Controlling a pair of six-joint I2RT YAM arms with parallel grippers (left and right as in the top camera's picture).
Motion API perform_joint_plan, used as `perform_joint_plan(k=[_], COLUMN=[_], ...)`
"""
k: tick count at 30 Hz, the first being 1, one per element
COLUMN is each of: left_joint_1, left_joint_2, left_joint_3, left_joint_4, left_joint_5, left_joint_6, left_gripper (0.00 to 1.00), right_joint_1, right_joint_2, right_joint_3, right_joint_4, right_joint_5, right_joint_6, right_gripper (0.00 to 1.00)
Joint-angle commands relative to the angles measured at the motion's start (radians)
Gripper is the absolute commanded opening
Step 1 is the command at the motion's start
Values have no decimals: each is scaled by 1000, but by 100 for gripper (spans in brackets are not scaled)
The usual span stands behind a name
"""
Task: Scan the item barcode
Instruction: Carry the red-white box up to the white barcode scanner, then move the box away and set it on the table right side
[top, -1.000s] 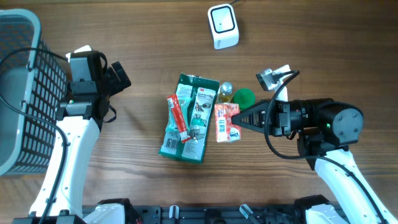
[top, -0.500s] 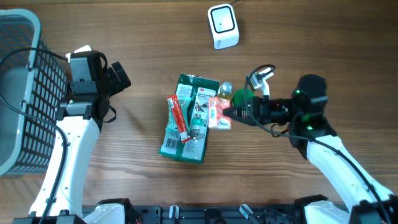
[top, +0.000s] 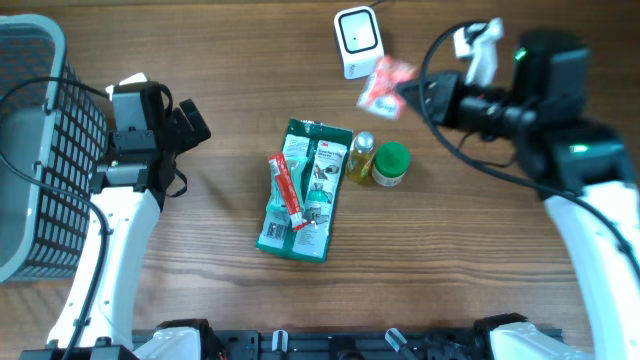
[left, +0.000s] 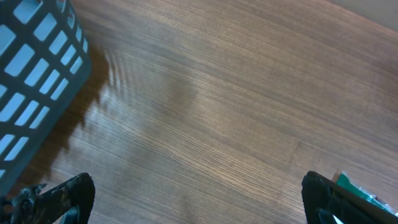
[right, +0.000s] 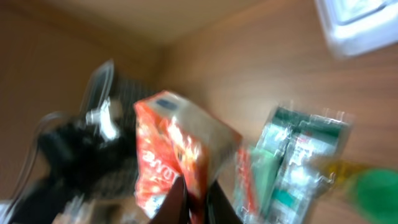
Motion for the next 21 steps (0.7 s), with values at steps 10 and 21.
perform_joint_plan(k=[10,21], left_joint_1=[4,4], left_joint_2=[-4,-4], left_joint_3=[9,9], left_joint_4=[3,3], left_joint_5=[-10,-10], left_joint_6=[13,12], left_gripper=[100,100], right_joint_1=[108,274], right_joint_2=[589,989], right_joint_3=[951,945], right_joint_4=[-578,-218], right_joint_5=[810,1134], right_joint_6=[-625,-871], right_gripper=[4,4])
